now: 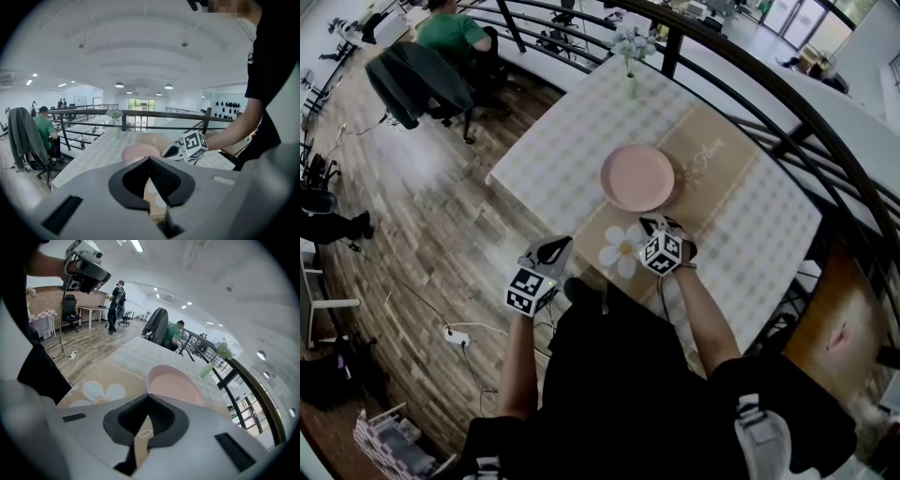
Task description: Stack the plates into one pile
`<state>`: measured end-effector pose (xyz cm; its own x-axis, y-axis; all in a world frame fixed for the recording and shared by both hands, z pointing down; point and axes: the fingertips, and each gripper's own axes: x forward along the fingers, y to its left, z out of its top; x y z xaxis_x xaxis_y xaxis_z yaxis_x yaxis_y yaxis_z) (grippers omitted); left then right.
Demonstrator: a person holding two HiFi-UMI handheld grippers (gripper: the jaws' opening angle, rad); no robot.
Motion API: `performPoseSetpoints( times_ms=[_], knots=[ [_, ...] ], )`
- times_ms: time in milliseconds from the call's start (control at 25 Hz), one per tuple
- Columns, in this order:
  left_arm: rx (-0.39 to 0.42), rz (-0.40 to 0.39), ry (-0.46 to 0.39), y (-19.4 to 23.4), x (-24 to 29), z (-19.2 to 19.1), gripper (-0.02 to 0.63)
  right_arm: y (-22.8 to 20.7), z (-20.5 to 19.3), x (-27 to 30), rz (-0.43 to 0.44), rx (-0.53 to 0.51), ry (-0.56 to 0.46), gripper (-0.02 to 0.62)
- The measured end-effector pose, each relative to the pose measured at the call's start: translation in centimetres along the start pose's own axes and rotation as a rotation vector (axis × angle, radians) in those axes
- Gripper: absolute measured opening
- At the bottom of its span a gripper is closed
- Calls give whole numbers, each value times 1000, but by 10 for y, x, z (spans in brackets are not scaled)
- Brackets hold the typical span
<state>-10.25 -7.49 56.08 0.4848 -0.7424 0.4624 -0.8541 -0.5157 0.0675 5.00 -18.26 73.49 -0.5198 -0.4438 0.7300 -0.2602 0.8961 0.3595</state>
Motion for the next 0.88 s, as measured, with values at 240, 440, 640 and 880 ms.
performPoseSetpoints(
  times_ms=[240,440,640,880],
  knots=[
    [10,-44,2,-4,10,4,0,-6,11,-19,-9,79,-51,-3],
    [25,-76,-3,-8,19,7,0,-13,18,-35,-41,123,-101,-3],
    [40,-107,-7,-12,28,10,0,-17,24,-52,-55,175,-145,-3],
    [64,-146,-19,-15,36,21,0,-17,23,-65,-77,179,-155,-3]
  ],
)
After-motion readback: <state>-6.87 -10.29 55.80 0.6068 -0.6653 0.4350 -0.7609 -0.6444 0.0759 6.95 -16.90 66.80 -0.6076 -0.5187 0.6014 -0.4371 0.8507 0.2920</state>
